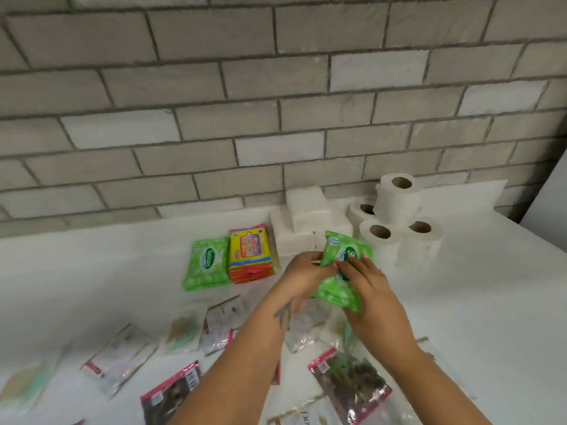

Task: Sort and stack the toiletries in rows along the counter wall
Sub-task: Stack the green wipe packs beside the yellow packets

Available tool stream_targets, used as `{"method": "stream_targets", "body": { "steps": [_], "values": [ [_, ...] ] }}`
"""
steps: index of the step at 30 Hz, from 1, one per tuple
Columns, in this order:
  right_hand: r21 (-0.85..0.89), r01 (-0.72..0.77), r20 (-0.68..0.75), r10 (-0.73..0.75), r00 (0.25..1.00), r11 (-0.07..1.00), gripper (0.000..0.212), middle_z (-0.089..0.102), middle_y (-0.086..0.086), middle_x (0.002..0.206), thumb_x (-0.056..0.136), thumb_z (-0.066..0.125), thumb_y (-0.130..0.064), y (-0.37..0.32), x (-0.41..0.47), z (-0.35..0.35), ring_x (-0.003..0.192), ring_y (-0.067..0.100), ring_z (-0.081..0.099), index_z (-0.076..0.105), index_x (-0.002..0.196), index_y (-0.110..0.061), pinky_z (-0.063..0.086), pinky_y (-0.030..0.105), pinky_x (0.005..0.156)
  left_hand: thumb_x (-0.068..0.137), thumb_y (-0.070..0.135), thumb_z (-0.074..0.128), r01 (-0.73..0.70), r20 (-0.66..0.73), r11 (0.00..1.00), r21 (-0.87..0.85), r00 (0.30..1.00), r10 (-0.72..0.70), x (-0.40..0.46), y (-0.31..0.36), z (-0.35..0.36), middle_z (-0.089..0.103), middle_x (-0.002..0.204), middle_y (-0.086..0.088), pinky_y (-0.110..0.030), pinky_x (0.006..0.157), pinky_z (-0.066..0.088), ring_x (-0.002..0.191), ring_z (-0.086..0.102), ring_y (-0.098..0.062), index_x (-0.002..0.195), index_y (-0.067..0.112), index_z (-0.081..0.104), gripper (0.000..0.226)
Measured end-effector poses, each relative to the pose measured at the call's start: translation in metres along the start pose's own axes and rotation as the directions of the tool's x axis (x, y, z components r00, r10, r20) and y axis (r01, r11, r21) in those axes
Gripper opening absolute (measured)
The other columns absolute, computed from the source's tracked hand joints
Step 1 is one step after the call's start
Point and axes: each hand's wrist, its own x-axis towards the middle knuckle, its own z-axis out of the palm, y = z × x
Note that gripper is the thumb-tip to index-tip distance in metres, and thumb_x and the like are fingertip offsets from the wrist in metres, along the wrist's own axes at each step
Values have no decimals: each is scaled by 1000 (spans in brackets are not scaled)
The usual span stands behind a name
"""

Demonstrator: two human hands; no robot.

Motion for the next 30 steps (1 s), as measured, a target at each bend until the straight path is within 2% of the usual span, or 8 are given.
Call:
{"method": "stream_targets", "body": {
  "steps": [5,7,8,12,17,20,24,30],
  "values": [
    [-43,215,-103,-218,971,976,69,66,8,115,49,78,8,-60,39,47,111,30,60,65,113,-14,52,46,89,91,28,61,6,-180,998,-67,983,-18,-26,-21,-89,64,91,6,-4,60,46,70,56,-1,106,19,65,18],
    [-42,264,-128,-268,955,964,59,68,6,107,50,79,6,-87,51,63,104,27,60,70,105,-13,54,37,85,87,29,64,20,-234,992,-125,971,-49,-34,-29,-119,72,102,-5,-28,83,56,86,68,-16,105,13,69,25],
    [-32,287,-129,-289,949,957,57,68,6,104,51,80,5,-99,57,71,102,26,60,71,104,-13,54,35,82,87,29,65,32,-258,984,-176,963,-77,-37,-33,-133,72,102,-8,-34,83,57,86,69,-20,104,12,70,25],
    [-16,370,-60,-370,927,929,59,69,5,103,51,83,3,-134,84,101,92,29,66,70,106,-14,57,41,78,97,25,50,52,-290,959,-277,948,-135,-47,-45,-180,66,79,3,-20,52,53,65,64,-8,86,17,63,20],
    [-194,434,31,-437,899,880,60,73,2,101,47,72,3,-157,107,141,92,21,70,72,102,-20,46,45,94,99,21,44,126,-372,937,-327,894,-250,-36,-69,-219,62,93,-2,-32,80,48,84,58,-17,98,19,58,14],
    [-292,445,70,-445,893,847,53,73,2,97,52,57,-2,-161,114,162,91,21,71,72,99,-20,26,46,97,99,21,44,159,-377,941,-297,886,-269,-26,-85,-234,62,104,-8,-32,80,45,94,58,-23,105,16,61,20],
    [-380,440,200,-393,898,813,57,74,1,89,41,76,0,-168,118,180,92,23,70,73,95,-19,40,53,97,98,24,46,194,-372,958,-209,890,-262,-8,-103,-245,64,110,-17,-38,84,46,99,60,-31,106,10,62,23],
    [-492,379,317,-244,916,784,60,73,1,78,28,83,-2,-168,126,198,94,29,69,75,86,-16,35,65,93,98,26,44,260,-388,965,-26,887,-250,20,-117,-247,46,70,-4,-28,61,35,62,41,-16,84,7,52,25]
  ]
}}
